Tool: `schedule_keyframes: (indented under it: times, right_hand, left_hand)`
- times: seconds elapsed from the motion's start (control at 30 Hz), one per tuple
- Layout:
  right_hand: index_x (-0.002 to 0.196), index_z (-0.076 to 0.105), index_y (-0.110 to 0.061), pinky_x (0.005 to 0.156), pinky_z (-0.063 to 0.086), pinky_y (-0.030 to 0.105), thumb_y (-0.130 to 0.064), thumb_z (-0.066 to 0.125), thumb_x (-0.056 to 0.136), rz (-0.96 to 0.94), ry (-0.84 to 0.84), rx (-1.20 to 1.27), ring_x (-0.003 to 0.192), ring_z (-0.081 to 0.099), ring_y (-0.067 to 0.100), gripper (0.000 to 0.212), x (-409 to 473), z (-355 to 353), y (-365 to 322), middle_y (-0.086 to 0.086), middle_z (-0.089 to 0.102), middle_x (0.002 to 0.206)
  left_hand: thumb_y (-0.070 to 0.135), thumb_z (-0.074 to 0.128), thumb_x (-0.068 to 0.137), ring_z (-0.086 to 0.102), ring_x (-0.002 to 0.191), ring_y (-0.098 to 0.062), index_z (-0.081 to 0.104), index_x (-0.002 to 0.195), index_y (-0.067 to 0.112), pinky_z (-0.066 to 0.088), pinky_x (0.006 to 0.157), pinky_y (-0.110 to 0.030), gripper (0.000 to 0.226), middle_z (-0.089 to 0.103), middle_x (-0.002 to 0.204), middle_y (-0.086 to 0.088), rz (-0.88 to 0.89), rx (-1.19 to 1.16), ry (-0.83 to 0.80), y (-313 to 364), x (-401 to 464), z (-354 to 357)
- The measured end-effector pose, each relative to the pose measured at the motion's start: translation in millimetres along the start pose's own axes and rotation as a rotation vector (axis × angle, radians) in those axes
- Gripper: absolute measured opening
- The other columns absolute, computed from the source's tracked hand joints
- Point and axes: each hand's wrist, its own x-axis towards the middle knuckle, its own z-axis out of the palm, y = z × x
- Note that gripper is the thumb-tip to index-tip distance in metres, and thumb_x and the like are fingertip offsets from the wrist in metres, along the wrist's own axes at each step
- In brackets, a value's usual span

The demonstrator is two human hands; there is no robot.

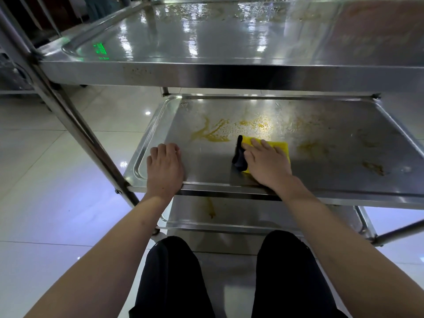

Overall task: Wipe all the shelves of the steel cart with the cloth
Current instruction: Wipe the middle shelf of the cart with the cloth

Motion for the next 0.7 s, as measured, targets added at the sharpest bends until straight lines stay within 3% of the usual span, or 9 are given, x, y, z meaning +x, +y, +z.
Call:
schedule_keyframes:
  times: [0.27,0.7]
  right_hand:
    - [0.161,0.03,-0.039,0.128,0.01,0.05,-0.045,0.015,0.111,-0.162,-0.014,0.041,0.16,0.012,0.019,0.052,-1,13,-76,-0.01,0.017,0.173]
    - [0.163,0.022,-0.042,0.129,0.008,0.044,-0.048,0.011,0.111,-0.069,0.0,-0.007,0.16,0.007,0.009,0.054,-30,2,15,-0.017,0.011,0.173]
  left_hand:
    - [0.014,0.046,0.102,0.049,0.088,-0.036,0.055,0.102,0.01,0.038,0.074,-0.046,0.009,0.056,0.094,-0.014,0.017,0.011,-0.012,-6,0,-3]
    - [0.011,0.044,0.102,0.047,0.086,-0.035,0.054,0.102,0.009,0.036,0.072,-0.045,0.01,0.054,0.093,-0.013,0.011,0.022,0.02,-3,-3,-1]
